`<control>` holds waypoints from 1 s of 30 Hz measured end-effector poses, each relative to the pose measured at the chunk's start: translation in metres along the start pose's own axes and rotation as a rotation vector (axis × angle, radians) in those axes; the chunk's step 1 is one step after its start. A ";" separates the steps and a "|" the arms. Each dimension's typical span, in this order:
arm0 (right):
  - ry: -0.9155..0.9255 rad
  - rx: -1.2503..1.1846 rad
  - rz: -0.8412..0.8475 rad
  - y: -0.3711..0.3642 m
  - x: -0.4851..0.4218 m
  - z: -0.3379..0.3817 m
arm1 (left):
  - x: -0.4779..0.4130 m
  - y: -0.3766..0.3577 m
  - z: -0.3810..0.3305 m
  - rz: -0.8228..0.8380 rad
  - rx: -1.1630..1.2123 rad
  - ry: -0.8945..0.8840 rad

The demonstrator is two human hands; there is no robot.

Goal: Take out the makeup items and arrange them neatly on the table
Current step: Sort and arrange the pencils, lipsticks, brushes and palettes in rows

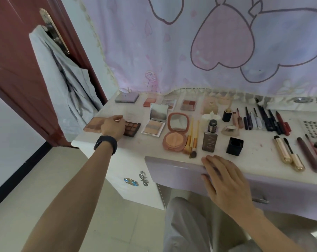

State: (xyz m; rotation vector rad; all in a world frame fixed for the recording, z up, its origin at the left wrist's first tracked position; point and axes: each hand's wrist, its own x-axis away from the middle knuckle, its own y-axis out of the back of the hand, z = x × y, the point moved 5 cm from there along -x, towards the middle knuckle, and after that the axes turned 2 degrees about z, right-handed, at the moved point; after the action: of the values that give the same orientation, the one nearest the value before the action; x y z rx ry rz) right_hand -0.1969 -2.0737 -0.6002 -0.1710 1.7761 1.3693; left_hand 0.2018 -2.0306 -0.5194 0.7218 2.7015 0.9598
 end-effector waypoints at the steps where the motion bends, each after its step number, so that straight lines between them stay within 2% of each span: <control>1: 0.012 0.018 -0.007 -0.001 0.001 0.001 | 0.003 0.000 0.001 0.013 0.009 -0.032; 8: 0.027 0.045 -0.107 -0.001 0.004 0.000 | 0.044 -0.003 0.015 0.098 -0.207 -0.275; 13: 0.014 0.016 -0.116 -0.002 0.005 -0.001 | 0.048 -0.006 0.015 0.077 -0.251 -0.329; 26: -0.039 -0.042 -0.114 -0.003 0.004 -0.003 | 0.017 -0.026 -0.008 0.090 -0.293 -0.239; 30: -0.043 -0.037 -0.109 -0.003 0.004 -0.003 | 0.008 -0.030 -0.009 0.127 -0.230 -0.169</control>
State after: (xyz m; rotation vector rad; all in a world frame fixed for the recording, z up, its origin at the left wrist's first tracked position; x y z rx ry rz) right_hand -0.1995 -2.0755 -0.6049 -0.2529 1.6826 1.3184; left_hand 0.1809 -2.0512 -0.5314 0.8904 2.3753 1.1589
